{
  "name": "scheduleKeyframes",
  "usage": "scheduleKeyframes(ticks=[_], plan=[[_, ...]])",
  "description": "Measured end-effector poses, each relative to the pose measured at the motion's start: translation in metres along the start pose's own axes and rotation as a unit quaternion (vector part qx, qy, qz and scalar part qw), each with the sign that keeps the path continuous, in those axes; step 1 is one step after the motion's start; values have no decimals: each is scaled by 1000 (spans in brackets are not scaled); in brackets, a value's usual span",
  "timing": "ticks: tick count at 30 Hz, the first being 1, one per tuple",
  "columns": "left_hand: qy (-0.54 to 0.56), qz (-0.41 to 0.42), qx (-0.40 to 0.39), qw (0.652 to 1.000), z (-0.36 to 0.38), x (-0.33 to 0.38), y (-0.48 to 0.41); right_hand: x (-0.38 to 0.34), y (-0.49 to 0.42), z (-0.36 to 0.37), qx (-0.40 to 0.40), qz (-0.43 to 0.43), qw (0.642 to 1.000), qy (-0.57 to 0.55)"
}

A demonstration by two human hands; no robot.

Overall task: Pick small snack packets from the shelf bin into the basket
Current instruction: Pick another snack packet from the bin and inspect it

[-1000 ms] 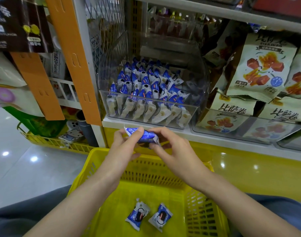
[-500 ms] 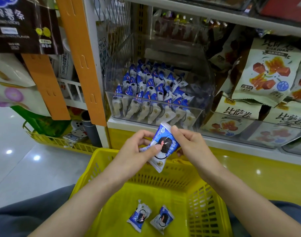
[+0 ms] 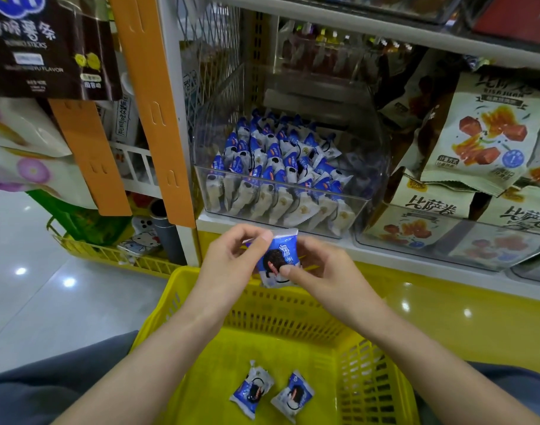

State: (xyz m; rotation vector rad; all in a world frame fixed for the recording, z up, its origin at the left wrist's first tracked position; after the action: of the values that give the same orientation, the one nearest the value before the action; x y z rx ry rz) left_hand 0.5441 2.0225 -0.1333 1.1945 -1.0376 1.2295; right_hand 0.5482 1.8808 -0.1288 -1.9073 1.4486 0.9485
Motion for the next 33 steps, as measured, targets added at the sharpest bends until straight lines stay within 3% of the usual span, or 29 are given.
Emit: scheduleKeyframes(ticks=[4, 7, 11, 17, 22, 28, 33], plan=[[52, -30, 18, 998, -2, 0, -1, 1, 0, -3, 9, 11, 998, -68], [96, -88, -34, 991, 0, 2, 0, 2, -2, -5, 29, 25, 985, -170], [30, -59, -84, 994, 4, 12, 0, 0, -5, -8, 59, 15, 968, -245], [61, -9, -9, 998, -27, 42, -17, -41, -30, -20, 98, -97, 982, -127], [80, 38, 44, 995, -58, 61, -30, -75, -119, -37, 175, -153, 972, 34], [112, 37, 83, 990, -76, 67, -41, -67, -230, -32, 137, -89, 958, 237], [125, 31, 77, 989, -78, 62, -48, -45, -285, -32, 106, -3, 953, 282]])
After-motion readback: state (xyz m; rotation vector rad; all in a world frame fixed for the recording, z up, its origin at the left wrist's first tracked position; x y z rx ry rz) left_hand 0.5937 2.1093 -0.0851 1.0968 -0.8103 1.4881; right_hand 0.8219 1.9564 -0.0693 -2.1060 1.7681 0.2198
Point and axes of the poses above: each hand's wrist, its own y-axis away from the middle knuckle, its own z-axis out of the palm, x = y × z, the point moved 3 cm from there along -y, towards the middle knuckle, and after that the axes turned 6 degrees about y, right-handed, at the moved point
